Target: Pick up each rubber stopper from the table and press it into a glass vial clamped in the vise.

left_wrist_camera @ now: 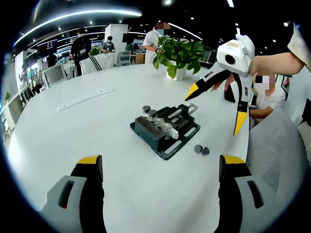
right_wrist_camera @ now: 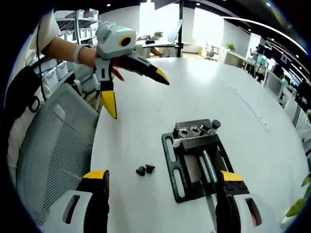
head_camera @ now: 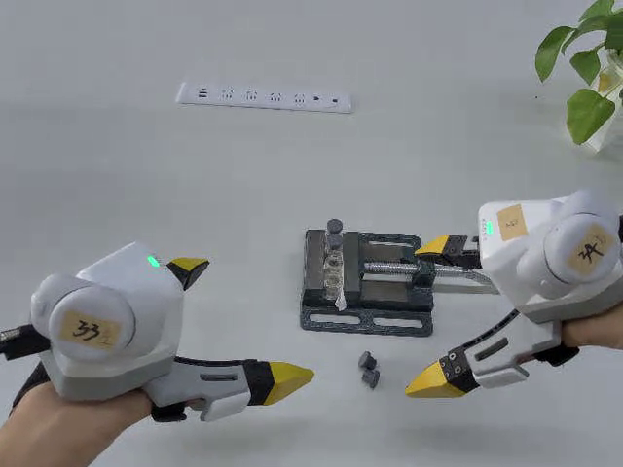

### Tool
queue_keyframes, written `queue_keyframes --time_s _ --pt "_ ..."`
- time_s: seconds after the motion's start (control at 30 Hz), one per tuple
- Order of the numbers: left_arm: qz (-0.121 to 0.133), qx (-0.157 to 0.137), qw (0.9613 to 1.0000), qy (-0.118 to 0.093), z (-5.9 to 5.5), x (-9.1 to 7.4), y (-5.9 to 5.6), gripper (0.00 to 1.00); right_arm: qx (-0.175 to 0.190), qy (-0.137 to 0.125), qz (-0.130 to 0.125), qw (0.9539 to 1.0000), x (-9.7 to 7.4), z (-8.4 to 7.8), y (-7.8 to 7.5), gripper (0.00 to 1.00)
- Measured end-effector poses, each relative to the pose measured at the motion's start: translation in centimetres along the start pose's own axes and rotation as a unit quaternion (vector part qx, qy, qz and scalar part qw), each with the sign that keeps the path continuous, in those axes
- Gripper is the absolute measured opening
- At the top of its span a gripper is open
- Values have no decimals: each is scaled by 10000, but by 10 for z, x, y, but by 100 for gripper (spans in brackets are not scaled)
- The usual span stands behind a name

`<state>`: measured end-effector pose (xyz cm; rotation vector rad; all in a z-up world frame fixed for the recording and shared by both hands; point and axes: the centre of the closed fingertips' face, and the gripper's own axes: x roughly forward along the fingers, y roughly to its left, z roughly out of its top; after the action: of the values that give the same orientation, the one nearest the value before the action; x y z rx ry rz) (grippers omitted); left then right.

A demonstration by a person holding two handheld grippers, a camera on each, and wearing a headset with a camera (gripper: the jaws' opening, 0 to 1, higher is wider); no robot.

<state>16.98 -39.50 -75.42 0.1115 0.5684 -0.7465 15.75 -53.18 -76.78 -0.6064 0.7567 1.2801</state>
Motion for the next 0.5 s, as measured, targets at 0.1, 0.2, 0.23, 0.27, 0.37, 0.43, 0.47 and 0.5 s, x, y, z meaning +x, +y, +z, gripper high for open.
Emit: queue_keyframes --time_s 0.1,0.2,0.23,0.27,0.37,0.43,0.47,0.5 --pt "-12 34 10000 7 -1 -1 1 99 152 -67 -69 9998 1 -3 4 92" --pt "-43 58 10000 11 0 -1 -1 99 300 -147 -124 9994 2 -3 9 90" --pt "-51 67 10000 10 0 -1 -1 99 339 -187 -172 9991 3 -3 11 89" --pt "-58 75 10000 11 0 -2 -1 99 381 -211 -187 9989 4 -3 12 89" --pt "-83 81 9999 1 1 -3 -4 99 540 -292 -305 9976 9 -4 14 86" --pt "-85 89 9999 12 0 -3 -3 99 636 -328 -390 9967 12 -4 15 83" --pt "-83 90 9999 12 0 -4 -4 99 726 -350 -477 9956 14 -5 15 81" --pt "-81 84 9999 9 0 -4 -4 99 755 -374 -511 9951 15 -5 16 79"
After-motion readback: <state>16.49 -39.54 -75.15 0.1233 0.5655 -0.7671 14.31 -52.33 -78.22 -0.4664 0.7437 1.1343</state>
